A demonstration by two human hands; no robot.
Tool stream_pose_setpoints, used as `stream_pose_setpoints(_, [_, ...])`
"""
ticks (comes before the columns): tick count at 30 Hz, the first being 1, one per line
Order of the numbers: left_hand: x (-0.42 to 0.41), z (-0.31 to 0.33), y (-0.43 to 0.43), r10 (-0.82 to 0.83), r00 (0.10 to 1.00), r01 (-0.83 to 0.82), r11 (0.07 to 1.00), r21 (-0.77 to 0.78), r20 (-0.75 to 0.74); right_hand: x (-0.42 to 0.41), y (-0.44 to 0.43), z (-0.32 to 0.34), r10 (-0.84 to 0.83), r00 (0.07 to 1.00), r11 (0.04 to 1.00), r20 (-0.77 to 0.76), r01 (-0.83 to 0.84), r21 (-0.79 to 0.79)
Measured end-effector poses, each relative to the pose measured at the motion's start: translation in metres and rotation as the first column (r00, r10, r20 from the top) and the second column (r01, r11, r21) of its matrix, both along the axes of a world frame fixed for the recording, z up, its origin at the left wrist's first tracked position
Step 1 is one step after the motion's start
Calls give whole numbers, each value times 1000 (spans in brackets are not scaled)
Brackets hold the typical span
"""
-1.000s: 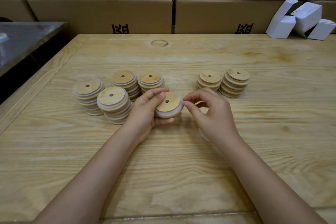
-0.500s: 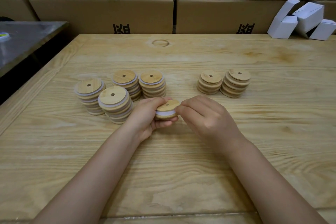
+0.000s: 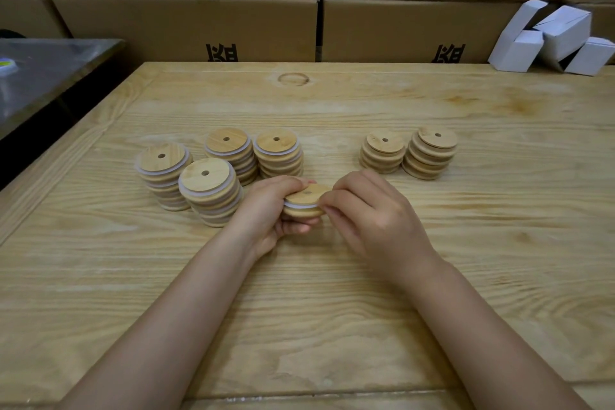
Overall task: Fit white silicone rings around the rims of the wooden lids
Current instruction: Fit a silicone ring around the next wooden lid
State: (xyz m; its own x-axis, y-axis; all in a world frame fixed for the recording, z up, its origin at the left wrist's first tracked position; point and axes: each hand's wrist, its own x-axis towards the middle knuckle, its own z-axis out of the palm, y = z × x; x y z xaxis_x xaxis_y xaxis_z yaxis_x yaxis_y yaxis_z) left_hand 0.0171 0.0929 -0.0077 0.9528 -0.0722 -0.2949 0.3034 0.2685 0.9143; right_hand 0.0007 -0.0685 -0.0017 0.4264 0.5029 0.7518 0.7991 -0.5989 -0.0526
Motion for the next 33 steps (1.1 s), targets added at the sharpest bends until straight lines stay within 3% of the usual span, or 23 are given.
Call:
stream_pose_setpoints(2, [-1,0,-1,6,999,-6,1000,-9,43,1,-2,0,6,995,999,-95,-2,38])
stream_pose_setpoints(4, [-2,-1,-4,25,996,-22,999,-34,91,3,-4,1,17,946,986,-324,37,161])
stream_pose_setpoints(6, [-3,-3,-7,58,989,-50,997,-62,139,6,-6,1,42,800,939,-598,172,297])
stream_pose_setpoints(8, [-4,-5,-9,68,979,-56,996,-67,191,10,-7,1,142,592,860,-793,323,395])
stream_pose_setpoints(10, [-5,-8,-11,59,970,-52,998,-35,235,13,-5,-1,325,407,764,-854,419,491])
stream_pose_setpoints(11, [-5,-9,-13,55,966,-53,998,-18,252,13,-3,-2,368,366,743,-855,437,507])
stream_pose_setpoints(15, [-4,-15,-17,67,946,-90,994,57,317,14,8,-4,334,404,720,-852,474,507])
stream_pose_setpoints(17, [-3,-19,-16,108,927,-189,962,199,359,21,7,-1,326,431,666,-841,527,528])
stream_pose_setpoints(20, [2,-25,-7,106,908,-338,757,559,405,34,3,4,258,404,670,-878,580,464])
stream_pose_setpoints(22, [2,-26,-2,39,917,-342,591,731,397,43,4,3,158,378,713,-912,595,370])
stream_pose_setpoints(25, [0,-26,-5,-77,913,-344,385,857,401,59,11,1,13,359,759,-933,604,243])
stream_pose_setpoints(27, [-1,-26,-7,-126,906,-355,298,886,405,68,15,-1,-42,344,773,-938,606,188])
stream_pose_setpoints(33, [-1,-25,-8,-129,915,-331,298,895,381,80,26,-8,-27,319,735,-947,649,197])
